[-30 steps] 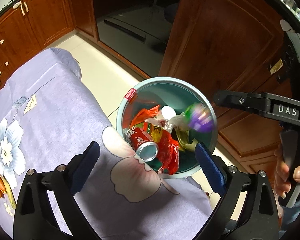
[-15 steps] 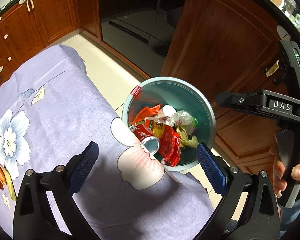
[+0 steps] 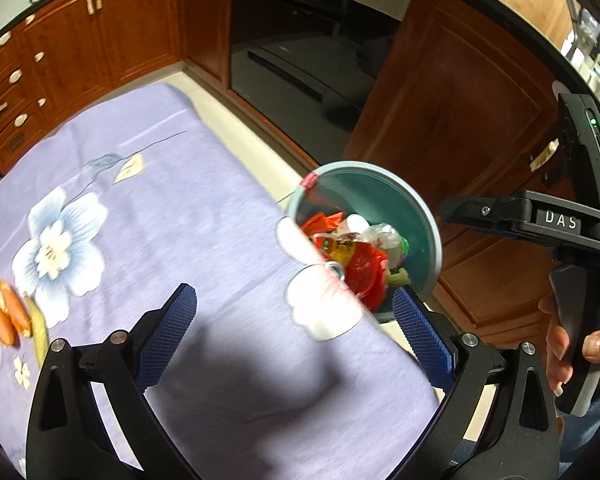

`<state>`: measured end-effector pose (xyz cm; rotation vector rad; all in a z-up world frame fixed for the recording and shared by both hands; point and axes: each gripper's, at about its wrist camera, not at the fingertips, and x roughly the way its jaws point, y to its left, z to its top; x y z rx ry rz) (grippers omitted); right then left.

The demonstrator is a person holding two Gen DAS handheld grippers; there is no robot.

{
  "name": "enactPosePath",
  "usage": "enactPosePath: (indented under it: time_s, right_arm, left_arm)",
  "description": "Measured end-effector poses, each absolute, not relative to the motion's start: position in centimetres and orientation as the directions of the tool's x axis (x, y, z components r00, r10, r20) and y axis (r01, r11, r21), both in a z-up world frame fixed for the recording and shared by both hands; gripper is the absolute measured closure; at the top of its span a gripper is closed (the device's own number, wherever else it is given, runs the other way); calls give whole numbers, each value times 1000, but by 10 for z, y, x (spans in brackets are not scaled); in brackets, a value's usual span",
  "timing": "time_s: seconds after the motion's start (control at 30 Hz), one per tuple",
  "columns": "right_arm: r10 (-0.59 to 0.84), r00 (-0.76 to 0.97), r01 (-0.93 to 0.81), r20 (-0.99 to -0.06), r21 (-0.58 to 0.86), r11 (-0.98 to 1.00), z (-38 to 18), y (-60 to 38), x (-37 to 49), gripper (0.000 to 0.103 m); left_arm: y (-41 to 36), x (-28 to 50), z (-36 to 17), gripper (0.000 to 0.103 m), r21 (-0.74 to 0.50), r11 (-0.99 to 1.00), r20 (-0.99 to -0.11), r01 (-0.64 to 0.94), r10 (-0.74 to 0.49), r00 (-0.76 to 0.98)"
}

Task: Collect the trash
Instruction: 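Move both tools back over the table toward the orange peel, then grasp the orange peel with the left tool while the right tool grasps the banana peel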

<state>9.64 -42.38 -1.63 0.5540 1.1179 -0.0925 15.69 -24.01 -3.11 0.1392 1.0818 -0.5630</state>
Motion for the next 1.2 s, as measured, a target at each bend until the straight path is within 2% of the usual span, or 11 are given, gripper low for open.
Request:
enactPosePath:
  time_s: [0.4,0.8,0.97,1.07,1.2]
  right_arm:
    - [239,415,236,-878,358,903,-6,-335,118,18]
    - [278,301,143,-912,332,932,-27,-230,155,18]
    - [306,253,93,-918,338,937,-42,-193,171,18]
    - [314,234,73,-920,338,938,-50,-178,183,18]
    - [323,224,62,-919,345,937,-59,-167,201,18]
  left_arm:
    - [-121,149,-28,4,-191,924,-846,331,-326,422]
    - [35,171,-52,4,-165,986,-853,29,-158,498]
    - [68,197,-65,6,-178,983,-854,-50,-129,505]
    - [70,214,-72,14,-191,980,-857,-56,-139,496]
    - [63,235,-83,14,-190,981,-867,-46,-146,477]
